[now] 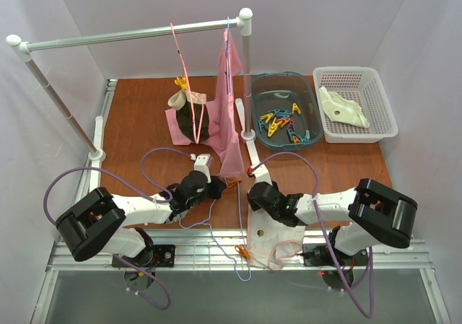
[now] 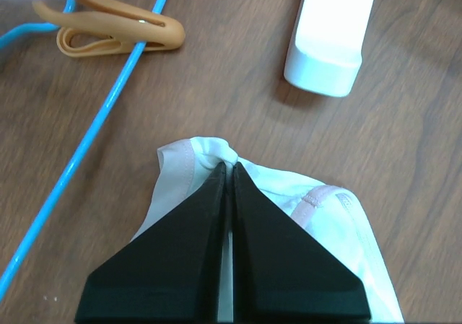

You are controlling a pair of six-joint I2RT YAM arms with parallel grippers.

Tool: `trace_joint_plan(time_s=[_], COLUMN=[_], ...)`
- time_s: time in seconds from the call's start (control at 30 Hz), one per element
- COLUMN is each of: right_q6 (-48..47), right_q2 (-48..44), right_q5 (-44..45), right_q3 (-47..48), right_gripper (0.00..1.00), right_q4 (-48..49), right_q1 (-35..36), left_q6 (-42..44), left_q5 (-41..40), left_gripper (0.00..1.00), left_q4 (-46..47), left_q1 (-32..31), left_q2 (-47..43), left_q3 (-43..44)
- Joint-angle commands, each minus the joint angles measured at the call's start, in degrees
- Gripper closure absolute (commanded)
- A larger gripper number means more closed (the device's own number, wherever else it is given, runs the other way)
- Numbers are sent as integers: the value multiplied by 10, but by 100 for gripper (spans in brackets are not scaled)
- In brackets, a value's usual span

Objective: Clip the underwear to the hanger
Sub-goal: Adjust the underwear on the hanger.

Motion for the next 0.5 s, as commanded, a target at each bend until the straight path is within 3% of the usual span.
trace_joint_plan(time_s=[0.0,0.2,0.23,0.47], right_q6=[-2,-10,-10,-9], right_q2=[31,58,62,60], right_q5=[-3,-5,-5,-10], right_q3=[14,36,38,36], right_gripper=[99,99,99,99], right_q4=[-16,-16,-16,-16], right_q1=[-7,-11,-12,-12], left_q6=[0,-2,-1,2], left_q5=[-15,-20,-18,-28], left_gripper=[85,94,100,100], left_q4=[16,30,31,52], left_q1=[1,1,1,1], left_q2=[-19,-15,-11,16], left_q3=[14,21,24,42])
